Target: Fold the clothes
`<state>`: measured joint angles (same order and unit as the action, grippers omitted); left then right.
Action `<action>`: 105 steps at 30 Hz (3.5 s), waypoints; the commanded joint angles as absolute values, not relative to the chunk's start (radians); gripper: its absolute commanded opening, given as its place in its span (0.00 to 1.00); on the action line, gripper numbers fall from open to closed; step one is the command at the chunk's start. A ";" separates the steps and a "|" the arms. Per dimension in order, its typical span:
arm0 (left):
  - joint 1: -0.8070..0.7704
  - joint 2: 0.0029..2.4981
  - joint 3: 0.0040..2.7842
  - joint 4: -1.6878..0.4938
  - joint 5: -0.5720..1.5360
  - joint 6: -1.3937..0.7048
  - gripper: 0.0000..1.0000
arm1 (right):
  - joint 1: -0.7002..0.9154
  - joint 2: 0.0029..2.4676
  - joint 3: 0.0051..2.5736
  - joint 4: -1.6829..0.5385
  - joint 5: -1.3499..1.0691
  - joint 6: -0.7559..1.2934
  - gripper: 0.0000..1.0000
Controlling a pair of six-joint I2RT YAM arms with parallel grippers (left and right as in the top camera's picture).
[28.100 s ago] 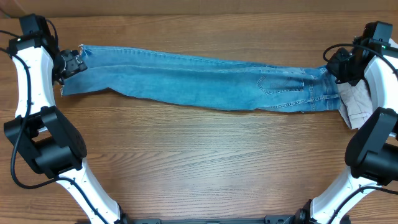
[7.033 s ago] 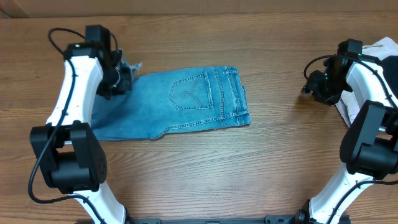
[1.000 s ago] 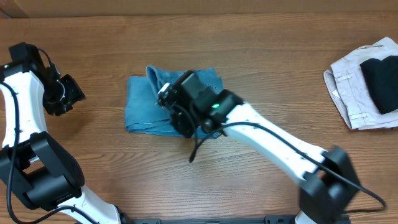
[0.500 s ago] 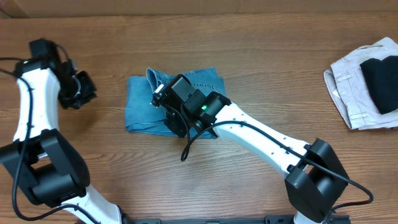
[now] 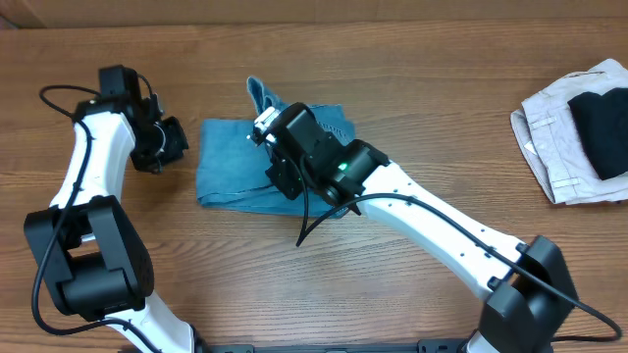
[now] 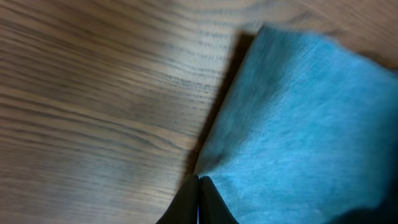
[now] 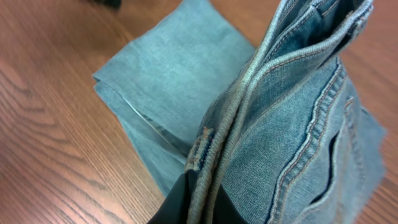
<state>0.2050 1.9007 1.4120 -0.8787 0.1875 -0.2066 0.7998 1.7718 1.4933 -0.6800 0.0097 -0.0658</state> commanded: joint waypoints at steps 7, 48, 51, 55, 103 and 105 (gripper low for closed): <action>0.179 1.909 1.216 -0.682 0.315 -0.199 0.04 | 0.764 1.678 1.534 -0.661 0.036 -0.051 0.07; 0.143 1.909 1.068 -0.550 0.308 -0.225 0.04 | 0.823 1.777 1.747 -0.684 -0.253 -0.097 0.06; 0.143 1.909 1.068 -0.549 0.308 -0.225 0.04 | 0.830 1.809 1.746 -0.670 -0.265 -0.096 0.06; 0.143 1.909 1.068 -0.550 0.308 -0.225 0.04 | 0.832 1.845 1.746 -0.660 -0.273 -0.077 0.06; 0.143 1.909 1.068 -0.550 0.304 -0.224 0.04 | 0.863 2.023 1.734 -0.514 -0.484 -0.074 0.42; 0.143 1.909 1.068 -0.550 0.304 -0.224 0.04 | 0.863 2.023 1.734 -0.512 -0.484 -0.075 0.47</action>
<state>0.1631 1.8877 1.1057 -0.5339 0.2886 -0.2108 0.8589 2.0342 1.7081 -0.5217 -0.4683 -0.0746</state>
